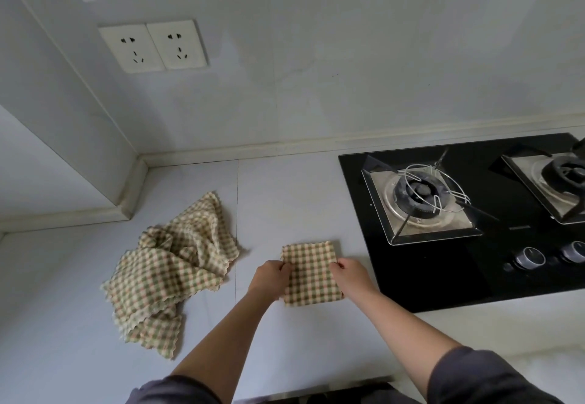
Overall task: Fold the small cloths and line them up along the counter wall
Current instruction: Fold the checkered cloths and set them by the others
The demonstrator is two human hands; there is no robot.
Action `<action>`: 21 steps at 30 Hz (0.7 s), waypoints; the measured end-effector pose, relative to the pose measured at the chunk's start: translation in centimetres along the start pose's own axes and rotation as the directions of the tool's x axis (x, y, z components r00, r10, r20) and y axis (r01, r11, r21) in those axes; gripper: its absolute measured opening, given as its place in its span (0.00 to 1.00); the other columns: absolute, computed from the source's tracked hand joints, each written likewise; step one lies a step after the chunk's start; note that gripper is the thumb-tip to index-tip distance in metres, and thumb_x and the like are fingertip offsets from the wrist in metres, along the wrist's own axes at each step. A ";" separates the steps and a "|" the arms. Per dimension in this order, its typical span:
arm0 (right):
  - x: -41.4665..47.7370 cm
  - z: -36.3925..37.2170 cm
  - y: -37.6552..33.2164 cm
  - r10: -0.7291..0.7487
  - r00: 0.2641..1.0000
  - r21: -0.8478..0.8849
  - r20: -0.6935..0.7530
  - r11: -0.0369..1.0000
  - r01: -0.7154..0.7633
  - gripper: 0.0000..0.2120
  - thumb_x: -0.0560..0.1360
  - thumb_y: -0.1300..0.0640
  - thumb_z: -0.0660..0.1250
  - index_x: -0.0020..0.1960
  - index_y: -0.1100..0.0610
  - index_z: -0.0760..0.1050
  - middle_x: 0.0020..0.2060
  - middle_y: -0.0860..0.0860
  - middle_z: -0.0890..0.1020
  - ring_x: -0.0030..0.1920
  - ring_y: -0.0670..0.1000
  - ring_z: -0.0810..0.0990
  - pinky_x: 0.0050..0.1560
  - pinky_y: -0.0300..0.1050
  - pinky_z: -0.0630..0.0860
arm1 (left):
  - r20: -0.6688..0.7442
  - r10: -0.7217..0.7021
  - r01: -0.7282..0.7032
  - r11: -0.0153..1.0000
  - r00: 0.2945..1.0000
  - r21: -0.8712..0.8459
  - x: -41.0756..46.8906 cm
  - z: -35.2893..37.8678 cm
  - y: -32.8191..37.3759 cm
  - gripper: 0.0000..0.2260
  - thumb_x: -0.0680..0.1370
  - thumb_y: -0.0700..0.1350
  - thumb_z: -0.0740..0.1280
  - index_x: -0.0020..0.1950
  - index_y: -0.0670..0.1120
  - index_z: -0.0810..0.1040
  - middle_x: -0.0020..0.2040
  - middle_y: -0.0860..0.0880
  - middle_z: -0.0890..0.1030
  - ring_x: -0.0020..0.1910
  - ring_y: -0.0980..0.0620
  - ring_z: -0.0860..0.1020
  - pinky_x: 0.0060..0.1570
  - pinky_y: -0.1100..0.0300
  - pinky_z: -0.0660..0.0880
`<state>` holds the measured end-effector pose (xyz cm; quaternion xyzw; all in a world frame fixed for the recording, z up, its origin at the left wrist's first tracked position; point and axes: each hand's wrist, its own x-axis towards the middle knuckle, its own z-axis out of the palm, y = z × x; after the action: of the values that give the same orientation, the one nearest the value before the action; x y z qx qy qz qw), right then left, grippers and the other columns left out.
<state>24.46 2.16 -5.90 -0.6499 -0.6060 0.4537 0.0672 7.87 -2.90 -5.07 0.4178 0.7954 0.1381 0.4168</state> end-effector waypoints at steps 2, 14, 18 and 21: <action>0.0 0.1 -0.2 0.022 1.000 -0.018 -0.004 1.000 -0.022 0.17 0.78 0.59 0.58 0.30 0.54 0.66 0.28 0.49 0.71 0.32 0.51 0.70 0.31 0.43 0.63 | -0.021 -0.021 0.022 1.000 1.000 0.022 0.0 0.1 0.1 0.17 0.81 0.45 0.54 0.32 0.46 0.67 0.29 0.49 0.74 0.27 0.51 0.74 0.32 0.61 0.75; 0.3 -0.1 -1.1 0.078 0.997 -0.063 0.009 0.995 -0.077 0.14 0.77 0.57 0.58 0.33 0.54 0.67 0.31 0.49 0.73 0.32 0.51 0.74 0.34 0.42 0.72 | -0.218 0.061 -0.010 0.974 0.974 0.226 -1.0 0.7 0.3 0.04 0.79 0.43 0.60 0.52 0.44 0.70 0.44 0.48 0.76 0.41 0.48 0.77 0.35 0.59 0.69; 0.5 -0.4 -1.3 0.096 0.993 -0.040 0.062 0.995 -0.094 0.11 0.77 0.55 0.58 0.40 0.58 0.75 0.38 0.55 0.80 0.44 0.57 0.80 0.46 0.54 0.80 | -0.081 0.493 -0.352 0.717 0.866 0.601 -0.7 1.0 0.5 0.20 0.79 0.43 0.58 0.71 0.46 0.65 0.71 0.49 0.67 0.69 0.47 0.66 0.64 0.54 0.64; 0.6 -1.1 -1.0 0.159 0.975 0.109 0.152 0.978 -0.176 0.10 0.78 0.56 0.58 0.45 0.58 0.75 0.40 0.55 0.81 0.39 0.55 0.82 0.34 0.45 0.80 | 0.196 0.417 -0.426 0.580 0.887 0.694 -0.2 1.9 0.1 0.28 0.83 0.55 0.47 0.78 0.47 0.40 0.78 0.49 0.39 0.77 0.49 0.39 0.74 0.43 0.42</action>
<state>24.40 3.45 -4.86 -0.6594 -0.5234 0.5392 0.0246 9.49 -3.24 -6.10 0.7242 0.6597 -0.0925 0.1782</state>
